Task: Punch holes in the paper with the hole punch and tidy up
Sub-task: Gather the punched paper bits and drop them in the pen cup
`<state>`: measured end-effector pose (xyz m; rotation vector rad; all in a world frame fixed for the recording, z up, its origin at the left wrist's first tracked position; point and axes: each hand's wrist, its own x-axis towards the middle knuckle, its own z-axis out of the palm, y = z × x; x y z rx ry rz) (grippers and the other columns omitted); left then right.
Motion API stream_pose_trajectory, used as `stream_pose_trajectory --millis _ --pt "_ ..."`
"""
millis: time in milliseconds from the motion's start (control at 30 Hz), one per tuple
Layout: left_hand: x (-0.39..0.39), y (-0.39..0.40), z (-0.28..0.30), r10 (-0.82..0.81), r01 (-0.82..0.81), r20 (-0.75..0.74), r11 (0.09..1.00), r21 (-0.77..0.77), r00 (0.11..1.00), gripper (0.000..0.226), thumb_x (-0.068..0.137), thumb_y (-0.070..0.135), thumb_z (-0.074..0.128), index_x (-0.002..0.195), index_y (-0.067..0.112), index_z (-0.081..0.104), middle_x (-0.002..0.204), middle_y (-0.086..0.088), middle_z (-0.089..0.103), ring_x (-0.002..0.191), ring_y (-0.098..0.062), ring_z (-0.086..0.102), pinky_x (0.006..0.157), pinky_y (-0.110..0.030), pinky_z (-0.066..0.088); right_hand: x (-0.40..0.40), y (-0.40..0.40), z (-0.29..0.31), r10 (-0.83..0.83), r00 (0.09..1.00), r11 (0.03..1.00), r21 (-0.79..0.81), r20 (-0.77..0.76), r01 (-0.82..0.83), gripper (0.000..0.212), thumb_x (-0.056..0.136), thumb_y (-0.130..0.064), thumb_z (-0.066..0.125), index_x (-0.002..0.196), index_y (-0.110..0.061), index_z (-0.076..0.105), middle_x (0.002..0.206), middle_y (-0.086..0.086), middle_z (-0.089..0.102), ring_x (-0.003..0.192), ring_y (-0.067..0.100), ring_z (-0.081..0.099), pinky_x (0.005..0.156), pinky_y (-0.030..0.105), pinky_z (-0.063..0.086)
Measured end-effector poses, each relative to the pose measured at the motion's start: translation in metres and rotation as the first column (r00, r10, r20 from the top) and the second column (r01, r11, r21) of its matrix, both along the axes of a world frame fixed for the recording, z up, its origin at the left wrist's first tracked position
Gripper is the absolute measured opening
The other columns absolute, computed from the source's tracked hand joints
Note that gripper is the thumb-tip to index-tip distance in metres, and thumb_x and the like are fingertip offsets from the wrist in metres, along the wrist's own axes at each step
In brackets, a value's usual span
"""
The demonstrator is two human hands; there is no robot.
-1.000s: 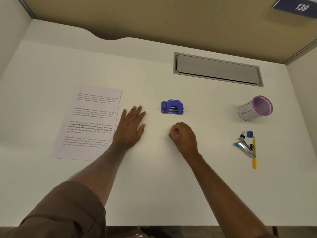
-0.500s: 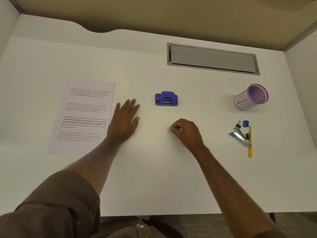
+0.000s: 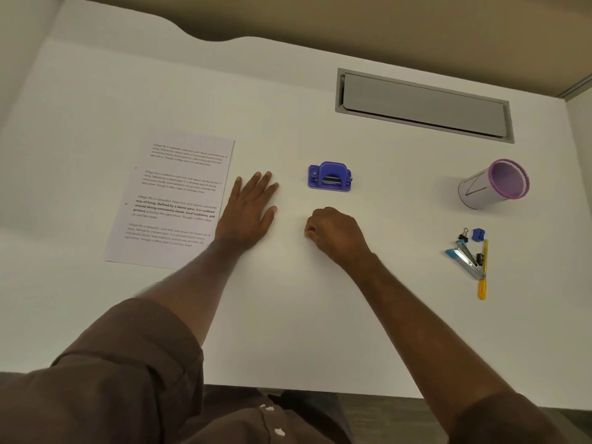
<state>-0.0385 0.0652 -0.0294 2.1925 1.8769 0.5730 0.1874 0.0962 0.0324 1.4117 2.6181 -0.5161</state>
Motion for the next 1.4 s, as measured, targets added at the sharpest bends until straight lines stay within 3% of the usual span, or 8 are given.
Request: stream_pose_trajectory --millis 133,267,367,533,1067,1200,1300,1400 --pt "0.001 0.000 -0.002 -0.003 0.003 0.011 1.000 0.017 1.000 0.051 0.103 0.029 0.048 0.151 0.012 0.045 0.164 -0.008 0.034 0.153 -0.028 0.029 0.126 -0.056 0.017 -0.007 -0.006 -0.004 0.135 0.984 0.982 0.118 0.119 -0.149 0.011 0.093 -0.012 0.054 0.091 -0.007 0.064 0.095 0.010 0.063 0.091 0.029 0.058 0.058 0.036 0.040" --pt "0.001 0.000 -0.002 -0.002 0.002 0.009 1.000 0.017 1.000 0.051 0.104 0.030 0.046 0.151 0.013 0.045 0.164 -0.007 0.034 0.153 -0.028 0.029 0.126 -0.055 0.017 -0.011 -0.011 -0.010 0.071 0.991 0.990 0.115 0.111 -0.084 0.011 0.088 -0.010 0.052 0.093 -0.005 0.060 0.095 0.011 0.060 0.093 0.029 0.055 0.057 0.036 0.034" --pt "0.001 0.000 -0.001 0.000 0.000 0.013 1.000 0.024 1.000 0.050 0.103 0.030 0.045 0.150 0.012 0.047 0.163 -0.008 0.036 0.153 -0.028 0.031 0.126 -0.055 0.017 0.001 -0.010 -0.014 -0.138 0.987 0.990 -0.024 -0.076 0.137 0.007 0.085 -0.016 0.054 0.085 -0.011 0.058 0.088 0.005 0.058 0.085 0.022 0.052 0.062 0.034 0.037" --pt "0.002 0.000 0.001 0.001 -0.002 0.018 1.000 0.012 1.000 0.050 0.103 0.029 0.046 0.150 0.011 0.047 0.163 -0.008 0.035 0.153 -0.029 0.031 0.125 -0.057 0.018 0.037 -0.028 -0.013 -0.501 0.774 0.864 -0.285 -0.388 0.416 0.012 0.079 -0.008 0.063 0.074 -0.016 0.056 0.074 -0.005 0.057 0.064 0.006 0.049 0.063 0.022 0.040" --pt "0.001 -0.001 0.001 -0.004 0.004 -0.003 1.000 0.026 1.000 0.049 0.104 0.028 0.048 0.150 0.011 0.047 0.163 -0.008 0.036 0.153 -0.028 0.030 0.126 -0.056 0.016 0.040 -0.071 -0.026 -0.440 0.830 0.898 -0.142 -0.344 0.417 0.010 0.089 -0.028 0.058 0.079 -0.030 0.055 0.080 -0.013 0.054 0.079 0.004 0.048 0.064 0.022 0.039" --pt "0.001 -0.001 0.003 -0.004 0.004 0.005 1.000 0.009 1.000 0.049 0.104 0.026 0.048 0.151 0.011 0.046 0.164 -0.008 0.034 0.154 -0.028 0.028 0.126 -0.055 0.015 0.042 -0.068 -0.022 -0.634 0.584 0.772 -0.370 -0.506 0.517 0.012 0.091 -0.017 0.065 0.083 -0.026 0.067 0.087 -0.013 0.068 0.079 0.006 0.061 0.072 0.020 0.048" --pt "0.001 -0.001 0.002 -0.006 0.006 0.002 1.000 0.010 1.000 0.050 0.104 0.026 0.047 0.151 0.011 0.045 0.164 -0.008 0.034 0.154 -0.028 0.027 0.127 -0.055 0.014 0.050 -0.066 -0.017 -0.779 0.332 0.621 -0.580 -0.532 0.528 0.013 0.094 -0.015 0.064 0.086 -0.022 0.072 0.081 -0.014 0.070 0.070 0.003 0.062 0.060 0.021 0.050" --pt "-0.001 0.000 -0.001 -0.001 0.001 -0.004 1.000 -0.012 1.000 0.050 0.104 0.028 0.046 0.152 0.013 0.043 0.165 -0.007 0.032 0.155 -0.026 0.025 0.128 -0.053 0.012 0.053 -0.064 -0.014 -0.824 0.187 0.547 -0.664 -0.535 0.509 0.018 0.090 -0.010 0.063 0.082 -0.022 0.073 0.075 -0.010 0.070 0.063 0.008 0.061 0.054 0.022 0.050"
